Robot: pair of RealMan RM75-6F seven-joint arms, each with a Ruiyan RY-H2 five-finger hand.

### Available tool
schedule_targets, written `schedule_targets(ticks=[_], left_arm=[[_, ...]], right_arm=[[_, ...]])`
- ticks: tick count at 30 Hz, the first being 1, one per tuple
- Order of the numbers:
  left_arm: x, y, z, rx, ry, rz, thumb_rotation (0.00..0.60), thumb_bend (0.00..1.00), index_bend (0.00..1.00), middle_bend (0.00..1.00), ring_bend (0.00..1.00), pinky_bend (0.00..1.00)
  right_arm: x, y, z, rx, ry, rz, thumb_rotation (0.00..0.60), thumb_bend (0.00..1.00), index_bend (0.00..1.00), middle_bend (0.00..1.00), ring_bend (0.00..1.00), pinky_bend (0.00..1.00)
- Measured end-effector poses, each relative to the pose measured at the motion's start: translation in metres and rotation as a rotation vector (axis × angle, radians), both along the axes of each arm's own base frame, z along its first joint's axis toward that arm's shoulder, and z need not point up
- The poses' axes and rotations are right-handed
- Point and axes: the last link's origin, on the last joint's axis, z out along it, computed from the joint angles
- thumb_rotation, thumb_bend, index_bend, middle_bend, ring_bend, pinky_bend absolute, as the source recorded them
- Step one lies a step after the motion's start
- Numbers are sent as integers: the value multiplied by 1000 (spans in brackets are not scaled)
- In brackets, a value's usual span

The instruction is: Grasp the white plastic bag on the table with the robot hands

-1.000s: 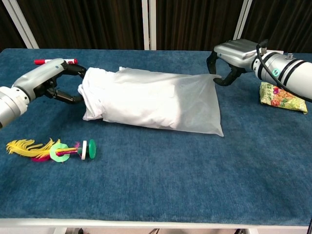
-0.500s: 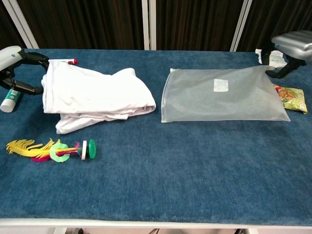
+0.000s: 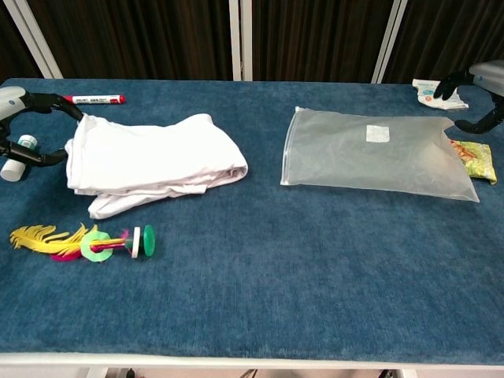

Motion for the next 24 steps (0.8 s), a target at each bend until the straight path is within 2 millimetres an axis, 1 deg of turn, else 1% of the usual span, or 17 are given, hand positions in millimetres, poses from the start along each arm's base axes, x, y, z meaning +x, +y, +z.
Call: schedule_targets(ticks=[3, 4, 6, 7, 9, 10, 11, 13, 14, 16, 17, 20, 24], left_arm=[[-1, -5, 17, 32, 52, -1, 600, 206, 124, 136, 43, 91], [-2, -8, 26, 48, 68, 3, 600, 206, 128, 136, 43, 91], [-4, -14, 43, 76, 89, 13, 600, 206, 138, 136, 43, 92], [-7, -18, 55, 99, 102, 23, 600, 206, 146, 137, 43, 93], [-12, -27, 75, 140, 131, 38, 600, 206, 160, 139, 44, 93], [-16, -33, 88, 170, 156, 49, 600, 206, 170, 140, 44, 93], [-19, -39, 98, 193, 178, 58, 600, 206, 175, 141, 44, 92], [-27, -54, 118, 241, 229, 83, 600, 206, 182, 141, 44, 92], [-30, -61, 126, 258, 249, 95, 600, 205, 182, 141, 44, 92], [-36, -79, 139, 287, 283, 125, 600, 206, 182, 141, 44, 92], [-38, -87, 144, 295, 292, 138, 600, 206, 182, 141, 44, 91], [-42, -113, 153, 313, 311, 167, 600, 206, 194, 142, 44, 91], [-41, -141, 155, 324, 328, 179, 600, 206, 201, 142, 44, 91]], right_arm=[[4, 10, 10, -8, -39, -4, 600, 223, 0, 106, 0, 0], [5, 14, 15, -14, -54, -4, 600, 231, 0, 120, 0, 9], [7, 25, 29, -38, -88, -2, 600, 254, 0, 151, 0, 34], [8, 31, 37, -52, -104, 0, 600, 271, 4, 166, 1, 47], [6, 46, 57, -94, -138, 3, 600, 305, 25, 192, 4, 52], [4, 54, 66, -114, -151, 5, 600, 312, 36, 197, 5, 53], [1, 63, 78, -142, -167, 9, 600, 321, 53, 202, 5, 53], [-4, 78, 94, -179, -187, 18, 600, 327, 65, 203, 5, 53], [-8, 89, 103, -200, -199, 25, 600, 327, 66, 204, 5, 53], [-12, 107, 115, -223, -214, 33, 600, 327, 67, 203, 5, 54], [-16, 119, 121, -231, -223, 37, 600, 328, 67, 203, 5, 54], [-21, 144, 131, -237, -243, 43, 600, 329, 70, 205, 5, 54], [-25, 166, 128, -219, -274, 44, 600, 332, 73, 208, 5, 54]])
